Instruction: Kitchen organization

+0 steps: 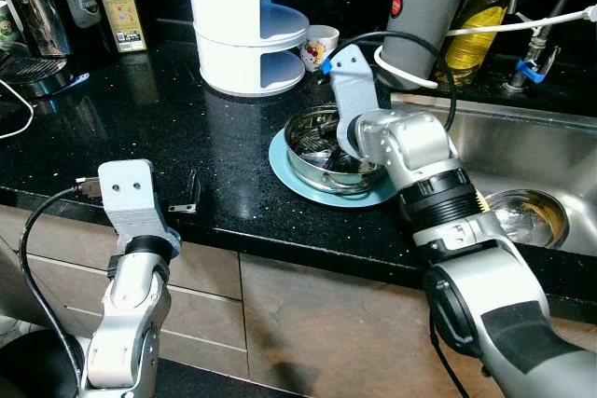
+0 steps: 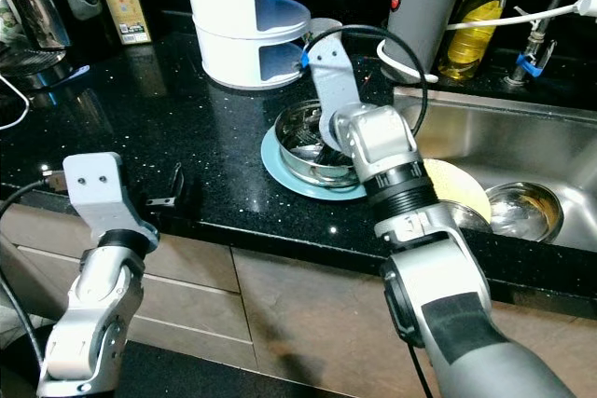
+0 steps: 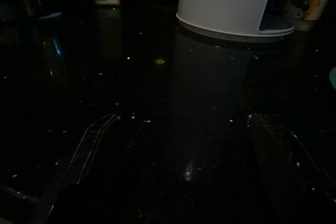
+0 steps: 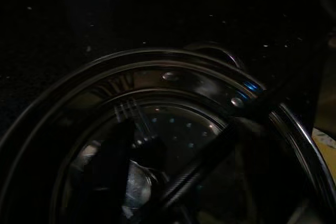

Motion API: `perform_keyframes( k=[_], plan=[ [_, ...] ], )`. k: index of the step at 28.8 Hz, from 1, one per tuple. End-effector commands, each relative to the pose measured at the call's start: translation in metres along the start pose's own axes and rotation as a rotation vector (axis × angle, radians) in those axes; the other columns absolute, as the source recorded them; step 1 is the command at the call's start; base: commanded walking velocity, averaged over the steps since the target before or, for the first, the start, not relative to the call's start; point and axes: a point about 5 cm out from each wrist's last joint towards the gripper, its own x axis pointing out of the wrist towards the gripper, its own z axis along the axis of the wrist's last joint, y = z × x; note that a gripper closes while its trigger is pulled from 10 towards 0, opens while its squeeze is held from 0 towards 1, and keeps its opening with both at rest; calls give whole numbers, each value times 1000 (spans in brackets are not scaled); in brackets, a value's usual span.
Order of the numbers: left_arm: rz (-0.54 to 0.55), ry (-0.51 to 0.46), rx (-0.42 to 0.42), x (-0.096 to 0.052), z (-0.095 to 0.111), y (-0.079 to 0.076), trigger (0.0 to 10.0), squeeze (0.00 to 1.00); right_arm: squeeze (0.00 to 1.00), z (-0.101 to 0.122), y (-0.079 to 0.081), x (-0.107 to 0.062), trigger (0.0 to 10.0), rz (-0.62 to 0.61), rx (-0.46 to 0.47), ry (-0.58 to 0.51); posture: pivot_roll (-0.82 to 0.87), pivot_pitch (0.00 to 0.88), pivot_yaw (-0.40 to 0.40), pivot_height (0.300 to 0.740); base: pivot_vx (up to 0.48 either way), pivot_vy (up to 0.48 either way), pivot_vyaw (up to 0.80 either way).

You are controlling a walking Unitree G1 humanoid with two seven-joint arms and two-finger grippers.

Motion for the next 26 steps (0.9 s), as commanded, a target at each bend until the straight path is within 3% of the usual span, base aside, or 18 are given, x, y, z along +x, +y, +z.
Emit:
perform_keyframes(
  k=[1, 4, 6, 7, 13, 26],
  plan=[
    [-1, 7, -2, 0, -3, -2, 10000, 0, 667, 0, -5, -1, 10000, -16, 13, 11, 25, 0, -79, 740, 0, 0, 0],
    [-1, 7, -3, 0, -3, -2, 10000, 0, 651, -1, -8, -1, 10000, -33, 1, 22, 24, 0, -80, 740, 0, 0, 0],
    [0, 7, -3, 0, -3, -2, 10000, 0, 498, -4, -8, 0, 10000, -34, 1, 38, 23, 0, -83, 740, 0, 0, 0],
    [0, 7, -4, 0, -3, -2, 10000, 0, 0, -5, -8, 0, 10000, -30, 3, 51, 23, 0, -84, 740, 0, 0, 0],
    [0, 9, -6, 0, -4, -3, 10000, 0, 0, -15, -1, 1, 10000, 41, 144, 135, 18, 0, -89, 740, 0, 0, 0],
    [1, 6, -12, -1, -5, -4, 10000, 0, 0, -13, -7, 1, 10000, 16, 196, 151, 10, 0, -94, 740, 0, 0, 0]
  ],
)
